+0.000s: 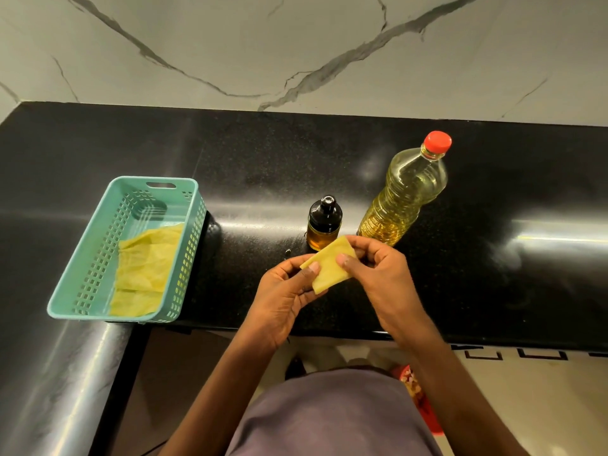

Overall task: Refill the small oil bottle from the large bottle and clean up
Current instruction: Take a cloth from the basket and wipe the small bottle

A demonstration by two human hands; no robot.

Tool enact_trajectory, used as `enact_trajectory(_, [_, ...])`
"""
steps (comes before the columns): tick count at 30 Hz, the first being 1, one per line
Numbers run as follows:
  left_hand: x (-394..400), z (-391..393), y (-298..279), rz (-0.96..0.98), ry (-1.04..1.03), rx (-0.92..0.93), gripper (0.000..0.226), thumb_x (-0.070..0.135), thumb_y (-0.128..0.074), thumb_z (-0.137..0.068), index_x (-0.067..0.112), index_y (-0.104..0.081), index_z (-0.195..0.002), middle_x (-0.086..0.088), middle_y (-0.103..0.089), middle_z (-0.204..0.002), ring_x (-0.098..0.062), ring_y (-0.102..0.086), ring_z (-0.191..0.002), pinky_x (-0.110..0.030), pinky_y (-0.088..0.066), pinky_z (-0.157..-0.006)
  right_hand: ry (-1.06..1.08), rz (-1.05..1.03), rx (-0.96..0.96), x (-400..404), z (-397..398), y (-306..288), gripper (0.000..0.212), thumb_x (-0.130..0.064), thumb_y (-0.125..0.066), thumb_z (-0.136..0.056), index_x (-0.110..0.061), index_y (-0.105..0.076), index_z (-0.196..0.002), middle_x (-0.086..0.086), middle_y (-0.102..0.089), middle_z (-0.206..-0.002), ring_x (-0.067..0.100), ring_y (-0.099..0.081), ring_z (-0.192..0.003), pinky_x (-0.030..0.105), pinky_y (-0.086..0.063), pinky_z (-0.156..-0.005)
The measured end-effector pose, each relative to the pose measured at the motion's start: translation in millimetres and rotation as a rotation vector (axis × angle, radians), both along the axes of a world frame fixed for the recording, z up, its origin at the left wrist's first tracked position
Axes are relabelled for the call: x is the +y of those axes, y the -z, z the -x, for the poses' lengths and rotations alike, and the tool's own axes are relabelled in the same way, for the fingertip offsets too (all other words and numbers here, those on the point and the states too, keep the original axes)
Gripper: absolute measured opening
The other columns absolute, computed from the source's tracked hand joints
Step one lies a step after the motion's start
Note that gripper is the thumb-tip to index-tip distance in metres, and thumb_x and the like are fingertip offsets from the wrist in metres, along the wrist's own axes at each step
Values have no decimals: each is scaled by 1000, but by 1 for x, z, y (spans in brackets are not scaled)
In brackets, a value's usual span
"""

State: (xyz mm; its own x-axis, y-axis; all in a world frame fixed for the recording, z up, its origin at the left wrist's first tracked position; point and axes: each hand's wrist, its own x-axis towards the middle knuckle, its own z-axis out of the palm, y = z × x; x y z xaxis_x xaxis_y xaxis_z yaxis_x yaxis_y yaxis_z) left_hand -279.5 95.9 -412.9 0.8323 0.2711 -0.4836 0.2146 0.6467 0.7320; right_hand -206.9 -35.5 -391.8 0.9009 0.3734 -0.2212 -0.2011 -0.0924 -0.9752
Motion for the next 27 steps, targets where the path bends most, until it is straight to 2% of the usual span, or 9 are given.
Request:
enact_trajectory(2, [-2,0,-1,-71,36,-3,17,7,-62,-84,8,-67,-100,-10,-74,-91,-19,-70,-79,-29,-59,-72,93,270,-428,1,2,5,26,-7,-68,-83,-18,-65,-107,-7,-66,-98,4,-62,-91,15,-51,-76])
enact_trajectory(4, [-5,-1,-2,-138,40,-3,19,10,-65,-82,8,-68,-101,-13,-74,-91,-19,-70,-77,-29,-58,-73,94,456,-857,3,5,11,22,-9,-65,-85,-10,-66,-107,1,-67,-99,10,-59,-94,19,-47,-81])
enact_trajectory(5, [-6,-2,-2,-155,28,-3,22,13,-66,-80,8,-69,-101,-14,-74,-92,-21,-70,-79,-30,-58,-74,61,517,-990,3,7,15,21,-12,-62,-86,-7,-67,-106,5,-67,-99,15,-57,-95,22,-45,-82])
enact_trajectory(7, [-6,-4,-3,-153,1,-2,25,16,-68,-76,8,-70,-100,-15,-74,-94,-23,-70,-83,-31,-58,-75,-14,608,-1105,5,10,22,25,-19,-55,-88,-8,-67,-106,7,-68,-101,19,-54,-97,26,-43,-84])
enact_trajectory(13, [-5,-4,-7,-165,30,-23,17,9,-61,-88,11,-69,-103,-12,-74,-98,-24,-71,-92,-27,-57,-75,-65,566,-1051,3,10,30,27,-21,-55,-88,-12,-68,-109,4,-67,-105,18,-53,-101,30,-46,-85])
enact_trajectory(19, [-5,-7,-11,-162,54,-13,19,17,-64,-86,13,-69,-103,-10,-74,-97,-23,-71,-89,-30,-56,-73,-43,505,-1023,0,8,23,27,-23,-54,-88,-13,-68,-110,0,-70,-101,11,-54,-100,25,-38,-86])
enact_trajectory(23, [-3,-9,-8,-122,45,-22,22,11,-64,-84,10,-66,-105,-12,-73,-98,-23,-71,-87,-31,-57,-71,0,247,-608,-3,9,16,30,-20,-59,-91,-20,-62,-120,-7,-66,-107,3,-59,-102,21,-49,-86])
enact_trajectory(25, [-3,-9,-8,-108,40,-35,25,11,-65,-82,8,-65,-106,-14,-73,-99,-24,-71,-87,-32,-57,-72,33,212,-389,-3,6,15,34,-17,-64,-88,-20,-60,-122,-7,-66,-105,2,-61,-100,18,-51,-84])
enact_trajectory(27, [-3,-9,-7,-117,42,-49,23,8,-63,-84,8,-65,-107,-14,-73,-100,-24,-71,-88,-32,-58,-73,4,138,-147,-3,1,14,34,-16,-65,-86,-18,-61,-120,-2,-68,-106,7,-63,-99,22,-54,-84])
